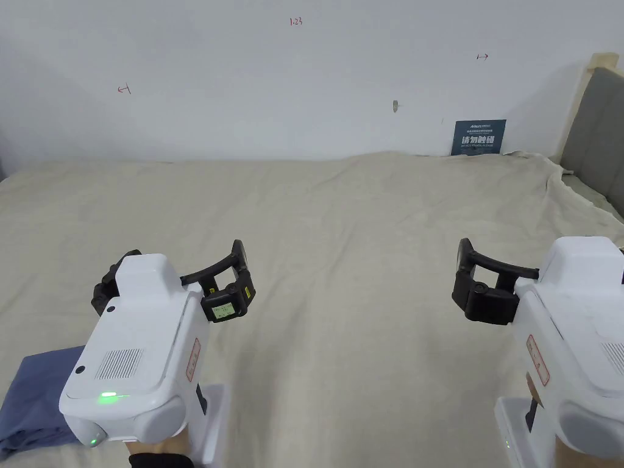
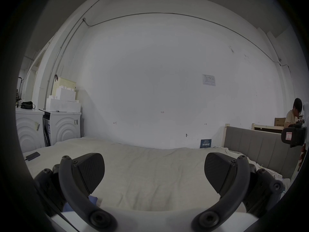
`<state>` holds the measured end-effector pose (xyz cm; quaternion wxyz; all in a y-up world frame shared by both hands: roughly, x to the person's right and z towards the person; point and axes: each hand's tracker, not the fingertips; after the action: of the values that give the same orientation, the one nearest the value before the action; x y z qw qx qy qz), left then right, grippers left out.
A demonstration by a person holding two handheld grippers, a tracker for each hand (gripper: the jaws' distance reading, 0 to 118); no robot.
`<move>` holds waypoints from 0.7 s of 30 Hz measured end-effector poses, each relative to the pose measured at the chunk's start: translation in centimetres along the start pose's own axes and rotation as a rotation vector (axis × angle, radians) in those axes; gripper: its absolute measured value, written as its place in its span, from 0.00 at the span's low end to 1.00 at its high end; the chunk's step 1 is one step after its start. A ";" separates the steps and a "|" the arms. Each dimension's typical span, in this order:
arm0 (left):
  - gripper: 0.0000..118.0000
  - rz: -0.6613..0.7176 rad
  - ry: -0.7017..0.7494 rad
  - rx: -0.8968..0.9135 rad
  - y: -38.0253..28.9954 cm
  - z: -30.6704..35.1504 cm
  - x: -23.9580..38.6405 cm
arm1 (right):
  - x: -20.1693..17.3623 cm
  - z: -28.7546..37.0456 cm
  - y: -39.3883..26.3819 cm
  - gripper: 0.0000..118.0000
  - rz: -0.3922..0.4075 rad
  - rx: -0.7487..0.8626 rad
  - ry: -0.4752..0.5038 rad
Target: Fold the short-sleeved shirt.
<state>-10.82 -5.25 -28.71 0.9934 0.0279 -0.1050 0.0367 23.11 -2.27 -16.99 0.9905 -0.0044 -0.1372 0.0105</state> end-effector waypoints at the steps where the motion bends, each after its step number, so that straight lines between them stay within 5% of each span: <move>1: 1.00 0.005 -0.005 -0.006 0.0 0.0 -0.1 | 0.0 0.0 0.0 1.00 0.001 -0.001 0.000; 21: 1.00 -0.006 0.000 -0.003 -0.1 0.0 0.0 | -0.1 0.1 0.0 1.00 0.004 0.013 -0.006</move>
<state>-10.82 -5.31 -28.68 0.9935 0.0269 -0.1051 0.0335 22.99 -2.31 -16.94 0.9901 0.0018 -0.1399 0.0136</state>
